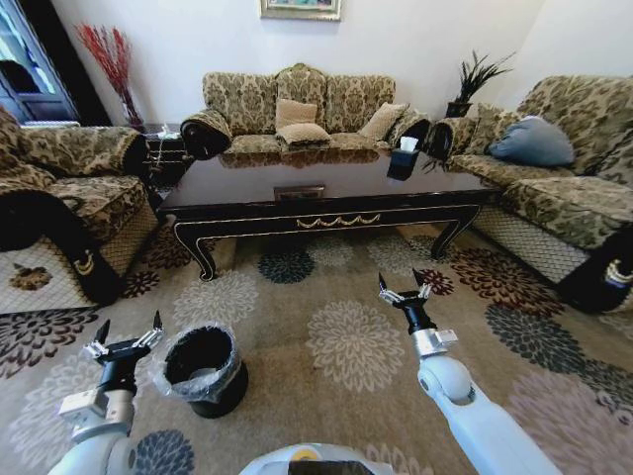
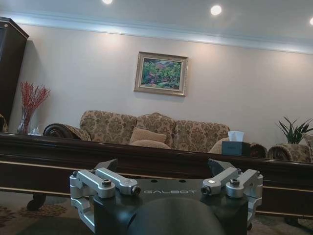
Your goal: Move to the front of the table and pick up the trash from the floor, then place it into the trash bin.
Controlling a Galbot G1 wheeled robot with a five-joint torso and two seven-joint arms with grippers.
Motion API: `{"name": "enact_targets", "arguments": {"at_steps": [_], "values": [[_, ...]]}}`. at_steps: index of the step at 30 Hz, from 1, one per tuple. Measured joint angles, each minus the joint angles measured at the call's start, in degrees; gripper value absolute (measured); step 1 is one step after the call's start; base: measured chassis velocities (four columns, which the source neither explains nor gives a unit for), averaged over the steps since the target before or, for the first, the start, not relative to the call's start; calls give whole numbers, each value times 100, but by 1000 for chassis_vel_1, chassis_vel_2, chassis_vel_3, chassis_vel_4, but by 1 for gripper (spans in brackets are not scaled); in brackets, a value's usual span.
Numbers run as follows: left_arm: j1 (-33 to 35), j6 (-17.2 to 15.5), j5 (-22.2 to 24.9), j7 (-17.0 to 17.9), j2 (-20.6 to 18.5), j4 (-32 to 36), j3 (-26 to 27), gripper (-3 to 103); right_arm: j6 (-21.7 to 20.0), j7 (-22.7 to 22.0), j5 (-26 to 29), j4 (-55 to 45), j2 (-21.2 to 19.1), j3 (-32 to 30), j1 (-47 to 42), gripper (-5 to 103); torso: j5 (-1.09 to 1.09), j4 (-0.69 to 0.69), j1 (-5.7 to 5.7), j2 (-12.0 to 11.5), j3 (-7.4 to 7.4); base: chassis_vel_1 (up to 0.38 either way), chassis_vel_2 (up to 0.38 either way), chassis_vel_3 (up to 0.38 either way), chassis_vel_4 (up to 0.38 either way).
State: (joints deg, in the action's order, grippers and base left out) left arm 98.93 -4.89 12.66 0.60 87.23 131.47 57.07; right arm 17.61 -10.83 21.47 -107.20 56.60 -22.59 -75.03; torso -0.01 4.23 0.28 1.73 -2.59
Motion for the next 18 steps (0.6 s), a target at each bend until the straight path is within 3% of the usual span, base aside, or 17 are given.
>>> {"name": "enact_targets", "arguments": {"at_steps": [8,18], "values": [[0,-4,3,0,0,3,1,100,0,-3,0,1,1,4,2,100,1,0,1,0,0,120,-120,-125,128],[1,-8,5,1,0,5,2,100,-2,-8,0,2,2,5,5,100,-1,1,0,0,0,256,-262,-257,264]]}}
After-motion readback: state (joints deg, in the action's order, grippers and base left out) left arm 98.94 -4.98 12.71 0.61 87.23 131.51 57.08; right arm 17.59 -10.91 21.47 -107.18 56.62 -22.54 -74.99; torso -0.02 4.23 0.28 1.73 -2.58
